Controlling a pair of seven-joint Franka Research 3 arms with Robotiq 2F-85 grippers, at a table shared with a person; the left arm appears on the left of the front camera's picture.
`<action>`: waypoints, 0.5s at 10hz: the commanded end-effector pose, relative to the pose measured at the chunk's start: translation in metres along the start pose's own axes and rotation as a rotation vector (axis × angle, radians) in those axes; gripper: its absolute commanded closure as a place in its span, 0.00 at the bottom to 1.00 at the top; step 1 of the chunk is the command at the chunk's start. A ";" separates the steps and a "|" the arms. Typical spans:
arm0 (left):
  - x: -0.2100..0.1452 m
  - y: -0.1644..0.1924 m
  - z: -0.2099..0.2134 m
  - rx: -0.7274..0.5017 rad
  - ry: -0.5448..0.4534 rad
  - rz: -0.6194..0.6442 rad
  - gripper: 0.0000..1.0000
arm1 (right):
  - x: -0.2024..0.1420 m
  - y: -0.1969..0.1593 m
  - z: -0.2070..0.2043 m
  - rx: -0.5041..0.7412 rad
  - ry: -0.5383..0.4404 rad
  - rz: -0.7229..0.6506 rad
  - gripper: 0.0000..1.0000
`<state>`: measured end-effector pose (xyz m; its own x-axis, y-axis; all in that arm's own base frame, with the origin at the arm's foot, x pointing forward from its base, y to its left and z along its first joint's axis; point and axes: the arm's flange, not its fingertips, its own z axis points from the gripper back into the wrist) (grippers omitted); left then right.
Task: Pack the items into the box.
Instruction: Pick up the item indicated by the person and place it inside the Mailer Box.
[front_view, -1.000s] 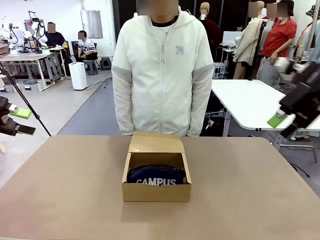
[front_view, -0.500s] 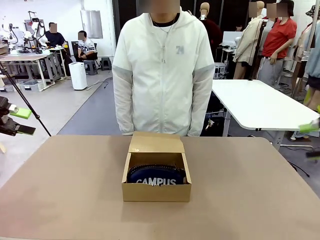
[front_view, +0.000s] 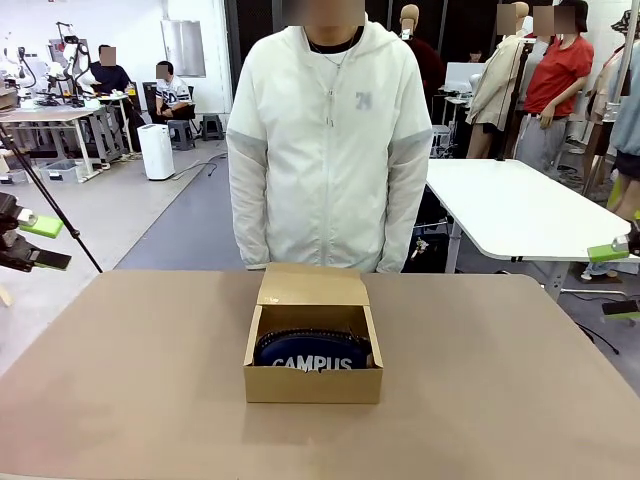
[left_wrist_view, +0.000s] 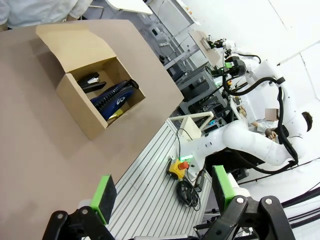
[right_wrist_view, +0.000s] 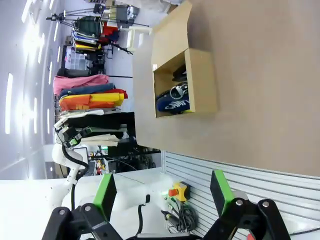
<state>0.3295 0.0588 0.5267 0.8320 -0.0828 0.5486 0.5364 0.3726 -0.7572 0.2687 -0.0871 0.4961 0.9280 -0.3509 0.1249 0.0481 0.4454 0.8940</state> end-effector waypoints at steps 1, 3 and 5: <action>-0.002 0.000 0.002 -0.005 0.007 -0.017 0.00 | -0.003 -0.003 0.006 -0.010 -0.004 0.025 0.00; -0.002 0.000 0.002 -0.005 0.007 -0.017 0.00 | -0.003 -0.003 0.006 -0.010 -0.004 0.025 0.00; -0.002 0.000 0.002 -0.005 0.007 -0.017 0.00 | -0.003 -0.003 0.006 -0.010 -0.004 0.025 0.00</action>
<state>0.3294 0.0588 0.5267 0.8319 -0.0830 0.5486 0.5365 0.3723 -0.7573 0.2670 -0.0894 0.4964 0.9262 -0.3545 0.1280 0.0493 0.4504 0.8914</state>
